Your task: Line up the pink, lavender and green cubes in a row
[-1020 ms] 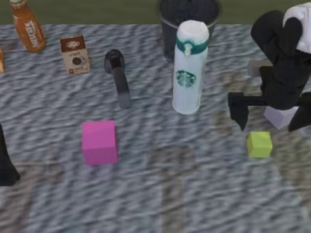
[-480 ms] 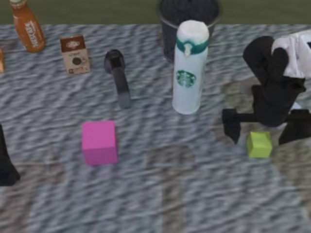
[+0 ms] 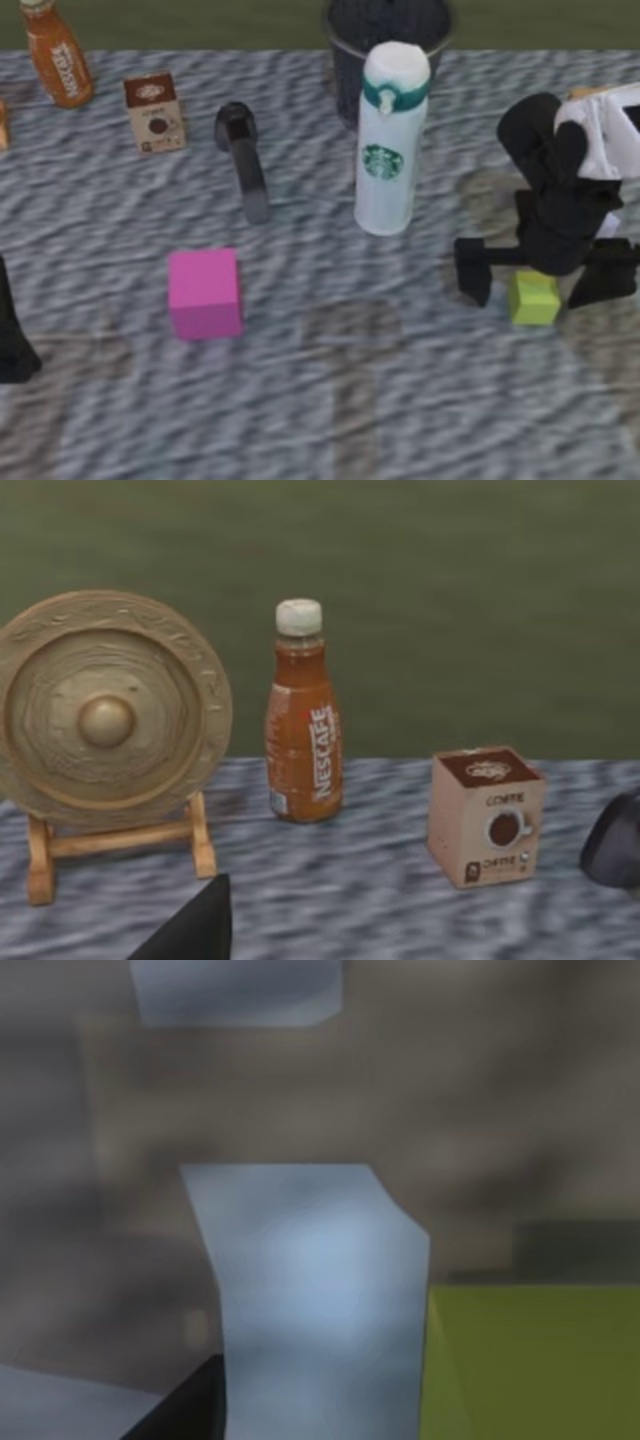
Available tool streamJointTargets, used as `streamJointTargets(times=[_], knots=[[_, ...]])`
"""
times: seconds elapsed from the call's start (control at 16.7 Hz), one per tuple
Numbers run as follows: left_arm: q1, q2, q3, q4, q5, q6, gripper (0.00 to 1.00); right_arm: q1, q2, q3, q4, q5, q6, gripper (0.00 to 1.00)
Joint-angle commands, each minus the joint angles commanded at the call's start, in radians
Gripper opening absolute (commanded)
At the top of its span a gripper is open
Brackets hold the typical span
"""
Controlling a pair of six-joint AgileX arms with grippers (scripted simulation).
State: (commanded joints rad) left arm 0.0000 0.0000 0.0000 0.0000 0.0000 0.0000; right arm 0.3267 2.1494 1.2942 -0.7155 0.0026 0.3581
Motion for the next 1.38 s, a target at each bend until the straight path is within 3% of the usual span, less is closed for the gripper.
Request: streamJointTargets(times=[0.78, 1.38], knots=[[0.0, 0.0, 0.0, 0.0, 0.0, 0.0, 1.0, 0.0, 0.0, 0.0, 0.0, 0.0, 0.0, 0.02], [0.0, 0.0, 0.0, 0.0, 0.0, 0.0, 1.0, -0.002, -0.04, 0.016, -0.022, 0.012, -0.006, 0.0]])
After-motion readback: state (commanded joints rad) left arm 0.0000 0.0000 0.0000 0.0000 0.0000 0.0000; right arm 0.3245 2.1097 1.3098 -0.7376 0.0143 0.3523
